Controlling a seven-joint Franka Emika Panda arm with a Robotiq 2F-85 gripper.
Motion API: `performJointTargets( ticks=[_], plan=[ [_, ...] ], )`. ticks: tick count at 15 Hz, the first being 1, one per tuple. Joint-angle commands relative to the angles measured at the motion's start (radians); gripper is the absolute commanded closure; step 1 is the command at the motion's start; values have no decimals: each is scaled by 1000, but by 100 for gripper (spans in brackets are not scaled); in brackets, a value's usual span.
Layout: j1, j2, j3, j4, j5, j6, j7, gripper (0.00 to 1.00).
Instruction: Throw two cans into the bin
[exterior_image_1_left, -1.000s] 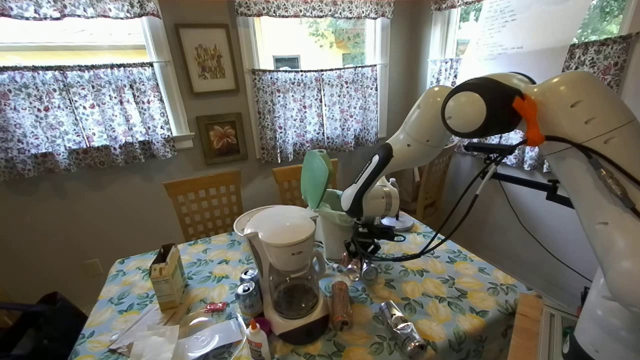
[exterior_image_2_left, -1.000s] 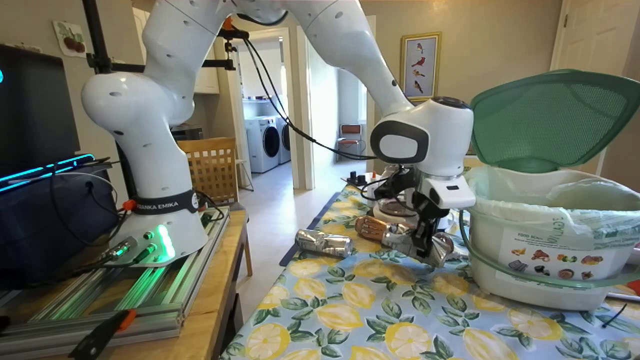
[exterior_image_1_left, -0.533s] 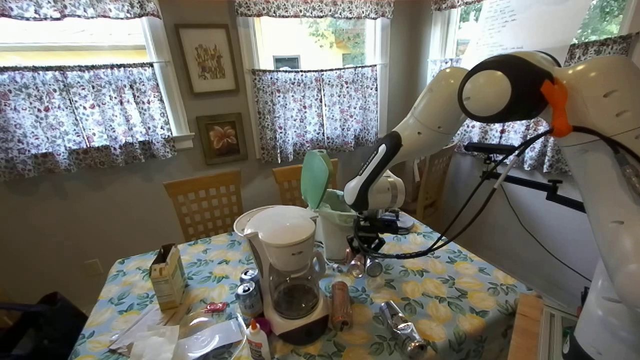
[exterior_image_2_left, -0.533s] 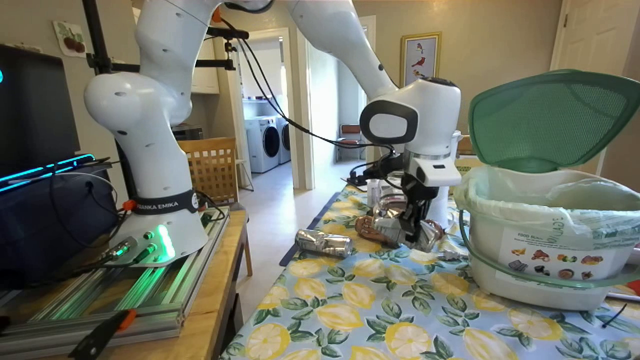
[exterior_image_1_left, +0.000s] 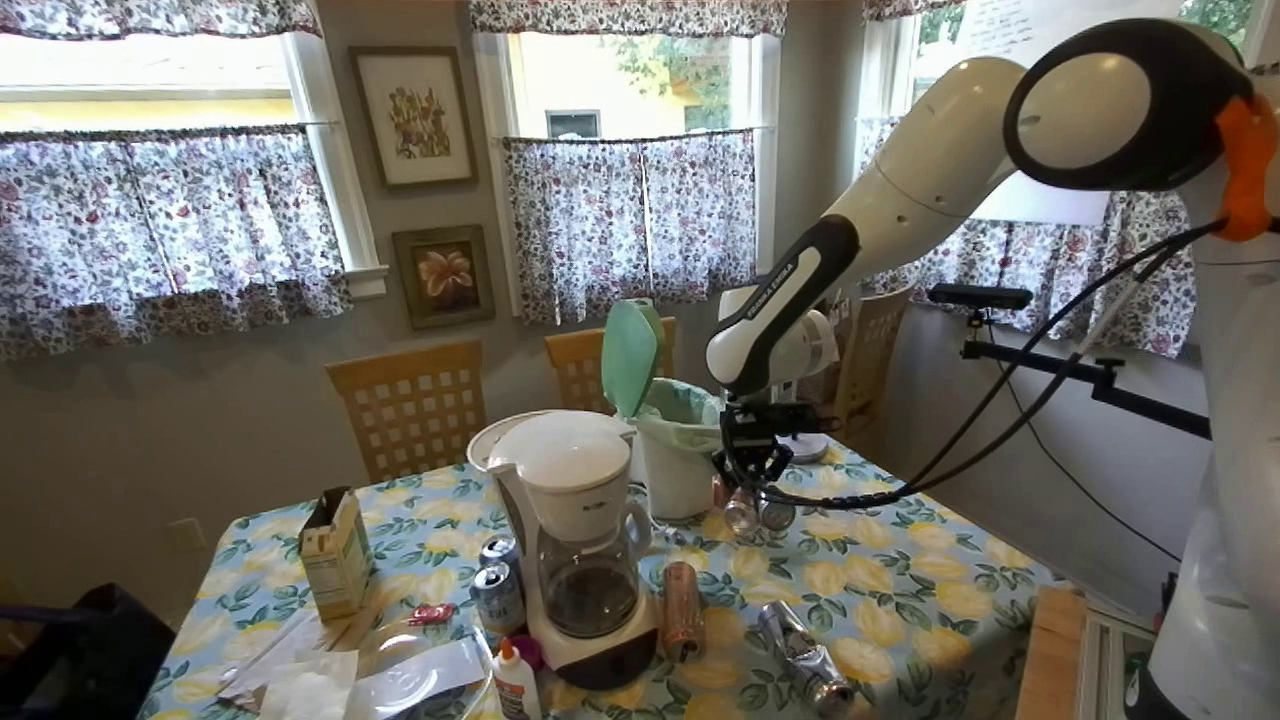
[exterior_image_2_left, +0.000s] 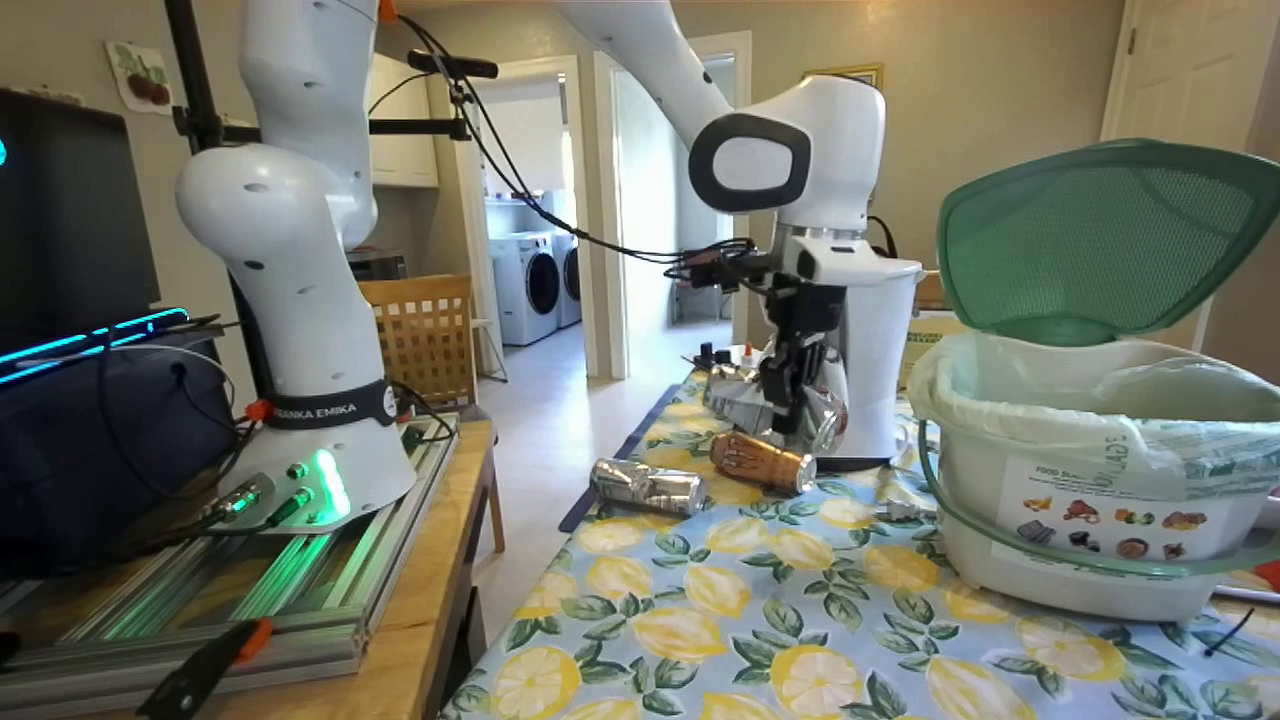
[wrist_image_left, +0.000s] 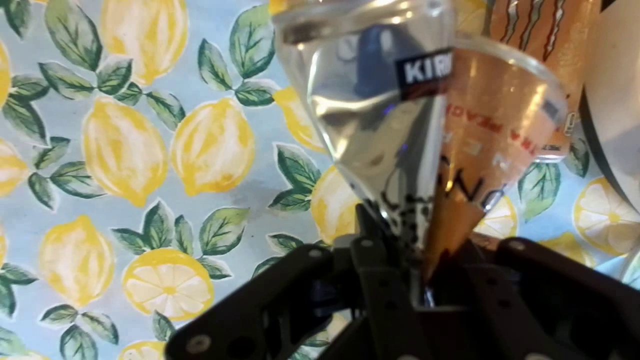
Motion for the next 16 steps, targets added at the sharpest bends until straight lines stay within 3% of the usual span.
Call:
performJointTargets(
  ticks=[1,10,16],
  plan=[
    [13,-122,-20,-64,-141,-34,67,96],
    [-39,-276,6,-91,-338,-6,81,96],
    [-101,-277,1,-41,-311,50,19,96]
  ],
)
